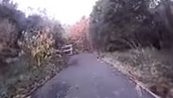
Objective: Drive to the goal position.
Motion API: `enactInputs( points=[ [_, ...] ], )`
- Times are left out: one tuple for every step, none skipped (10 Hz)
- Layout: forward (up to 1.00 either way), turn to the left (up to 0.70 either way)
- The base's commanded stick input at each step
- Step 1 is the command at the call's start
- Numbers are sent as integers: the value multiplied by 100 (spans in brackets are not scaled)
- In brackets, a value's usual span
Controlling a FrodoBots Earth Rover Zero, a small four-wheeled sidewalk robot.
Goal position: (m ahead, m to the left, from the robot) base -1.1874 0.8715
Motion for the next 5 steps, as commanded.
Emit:
enactInputs(
  points=[
    [70,0],
    [70,0],
    [70,0],
    [70,0],
    [70,0]
  ],
)
